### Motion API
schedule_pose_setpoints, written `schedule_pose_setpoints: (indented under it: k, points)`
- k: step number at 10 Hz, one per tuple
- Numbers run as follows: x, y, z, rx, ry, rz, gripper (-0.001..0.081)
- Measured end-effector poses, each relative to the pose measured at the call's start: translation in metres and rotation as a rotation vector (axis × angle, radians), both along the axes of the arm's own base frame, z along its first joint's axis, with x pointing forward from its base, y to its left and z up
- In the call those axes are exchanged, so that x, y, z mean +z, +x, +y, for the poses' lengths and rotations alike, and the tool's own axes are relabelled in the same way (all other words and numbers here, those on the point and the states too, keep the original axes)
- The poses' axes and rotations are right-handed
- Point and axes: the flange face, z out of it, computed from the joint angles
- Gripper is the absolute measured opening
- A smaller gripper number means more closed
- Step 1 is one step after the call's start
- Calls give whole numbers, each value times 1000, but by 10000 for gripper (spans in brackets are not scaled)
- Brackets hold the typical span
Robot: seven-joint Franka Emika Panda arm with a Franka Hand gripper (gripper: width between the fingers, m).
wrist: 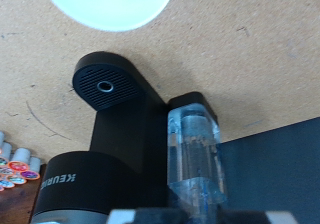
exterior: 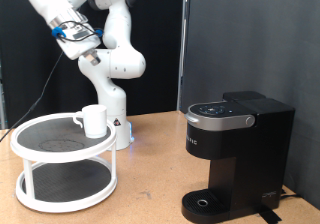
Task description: Make a cup of coffee with the keurig machine
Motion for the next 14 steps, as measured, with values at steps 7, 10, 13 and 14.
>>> schedule_pose_setpoints:
  k: [7,10,13,14]
  points:
    - [-9,3,-41,73,43,40,0]
    - [-9,8,-49,84,36,38,0]
    - [-15,14,-52,73,13,28,0]
    - [-18,16,-53,69,4,24,0]
